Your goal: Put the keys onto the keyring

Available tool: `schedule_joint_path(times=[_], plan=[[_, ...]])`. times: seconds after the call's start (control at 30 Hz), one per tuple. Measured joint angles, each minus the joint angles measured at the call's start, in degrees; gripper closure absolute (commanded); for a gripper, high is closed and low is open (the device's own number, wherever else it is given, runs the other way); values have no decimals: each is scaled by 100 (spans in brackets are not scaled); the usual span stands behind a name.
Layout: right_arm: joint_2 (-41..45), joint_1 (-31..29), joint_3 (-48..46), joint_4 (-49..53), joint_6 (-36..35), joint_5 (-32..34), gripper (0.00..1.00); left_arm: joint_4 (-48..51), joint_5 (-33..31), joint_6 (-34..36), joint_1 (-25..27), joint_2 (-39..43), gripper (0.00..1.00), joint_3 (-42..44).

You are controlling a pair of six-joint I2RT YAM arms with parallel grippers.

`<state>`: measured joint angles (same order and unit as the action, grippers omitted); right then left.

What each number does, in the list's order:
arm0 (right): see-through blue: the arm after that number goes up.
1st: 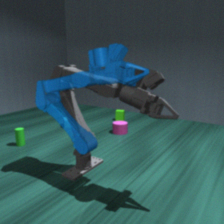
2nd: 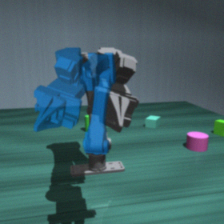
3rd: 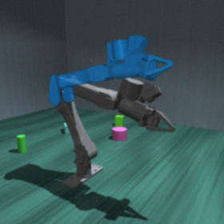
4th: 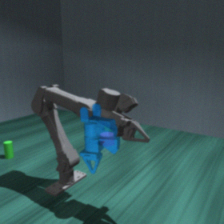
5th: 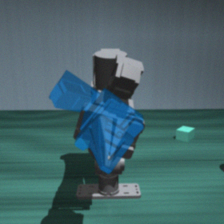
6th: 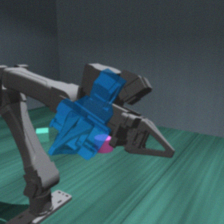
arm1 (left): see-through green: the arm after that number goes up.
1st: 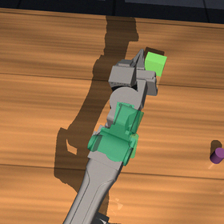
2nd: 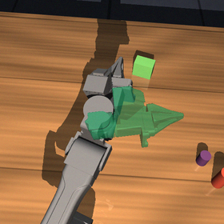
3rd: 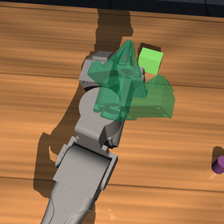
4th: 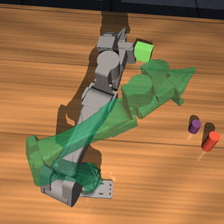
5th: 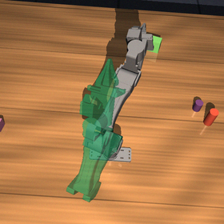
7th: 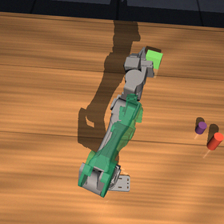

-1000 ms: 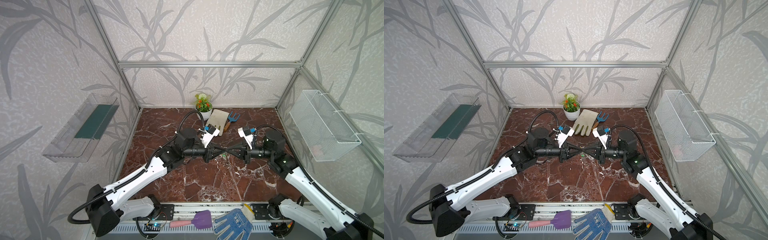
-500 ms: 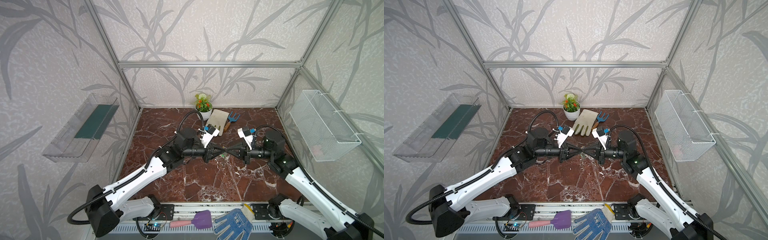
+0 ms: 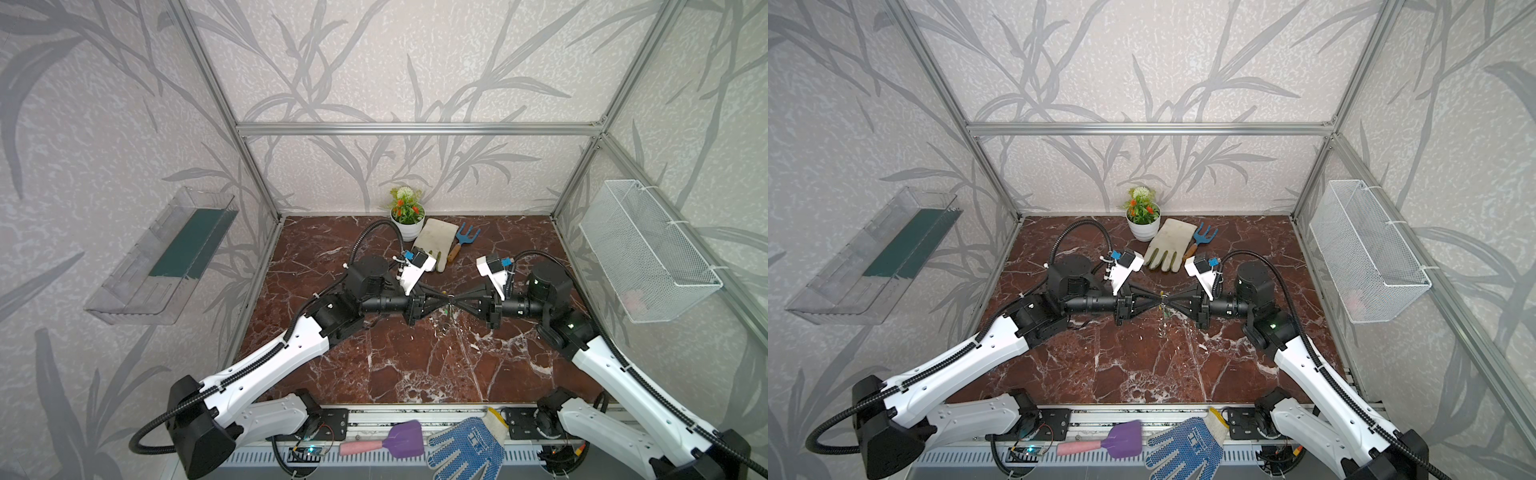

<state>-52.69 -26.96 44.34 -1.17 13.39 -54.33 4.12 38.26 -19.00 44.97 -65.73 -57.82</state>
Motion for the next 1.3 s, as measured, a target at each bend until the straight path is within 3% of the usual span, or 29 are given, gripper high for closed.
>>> schedule_joint_path(times=[0.3,0.43,0.53,0.63,0.77,1.1,1.3], plan=[[0,7,0,9,2,-11,100,-94,195,-59,-4,-149,86,0],[4,7,0,4,9,-11,100,-116,199,-101,-20,-153,100,0],[11,11,-2,2,26,-2,100,-140,208,-118,-26,-155,100,0],[55,11,-2,-11,44,59,82,-280,190,-160,-24,-155,100,37],[201,2,-85,-61,66,240,75,-763,72,-282,-13,-144,100,251],[1515,-136,-1126,-197,111,1650,71,-2308,-697,-610,4,201,100,1193],[1631,-1029,-1204,-85,-282,2706,64,-2835,-778,-769,7,201,100,1193]])
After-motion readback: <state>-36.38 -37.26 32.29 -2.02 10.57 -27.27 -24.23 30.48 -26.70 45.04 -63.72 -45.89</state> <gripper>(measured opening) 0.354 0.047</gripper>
